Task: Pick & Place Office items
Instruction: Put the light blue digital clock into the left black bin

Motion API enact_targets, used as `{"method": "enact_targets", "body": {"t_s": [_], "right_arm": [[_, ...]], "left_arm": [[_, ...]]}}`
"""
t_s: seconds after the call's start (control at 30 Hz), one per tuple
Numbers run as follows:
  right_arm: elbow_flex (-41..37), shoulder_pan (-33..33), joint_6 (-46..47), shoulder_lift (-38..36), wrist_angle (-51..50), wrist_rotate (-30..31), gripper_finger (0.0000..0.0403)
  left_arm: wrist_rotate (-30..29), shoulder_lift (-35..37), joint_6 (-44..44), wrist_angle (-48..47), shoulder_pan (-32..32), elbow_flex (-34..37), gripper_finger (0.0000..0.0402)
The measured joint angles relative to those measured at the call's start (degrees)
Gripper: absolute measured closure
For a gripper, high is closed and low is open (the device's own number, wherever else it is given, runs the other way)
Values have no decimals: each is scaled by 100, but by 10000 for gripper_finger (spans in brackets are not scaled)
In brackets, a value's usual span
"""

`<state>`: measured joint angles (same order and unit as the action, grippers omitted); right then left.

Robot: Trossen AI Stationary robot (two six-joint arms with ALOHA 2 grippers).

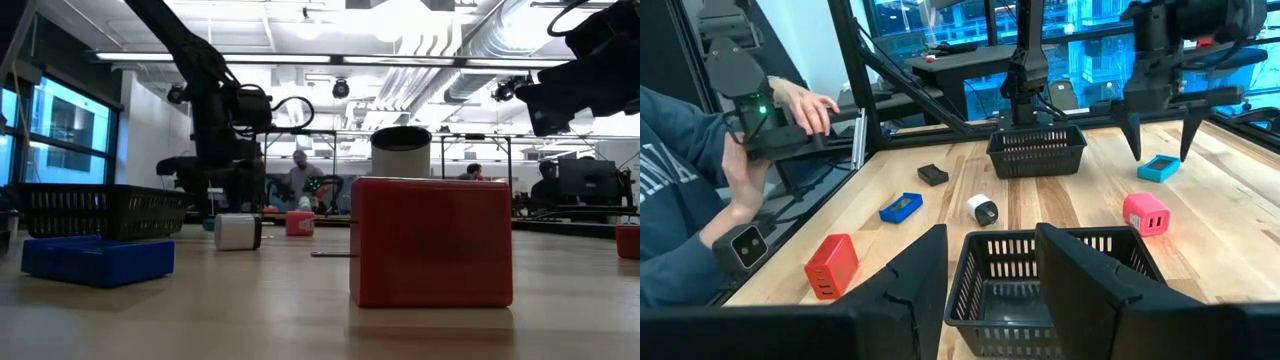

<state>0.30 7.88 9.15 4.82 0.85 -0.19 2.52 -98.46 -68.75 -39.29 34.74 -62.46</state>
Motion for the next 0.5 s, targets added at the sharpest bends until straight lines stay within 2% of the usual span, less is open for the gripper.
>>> {"method": "enact_targets", "body": {"t_s": [0.23,0.5], "right_arm": [[0,0,1,-2,1,-2,262],[-1,0,1,-2,-1,-2,262]], "left_arm": [[-93,-318,65,81,0,0,127],[-95,-328,96,110,0,0,129]]}}
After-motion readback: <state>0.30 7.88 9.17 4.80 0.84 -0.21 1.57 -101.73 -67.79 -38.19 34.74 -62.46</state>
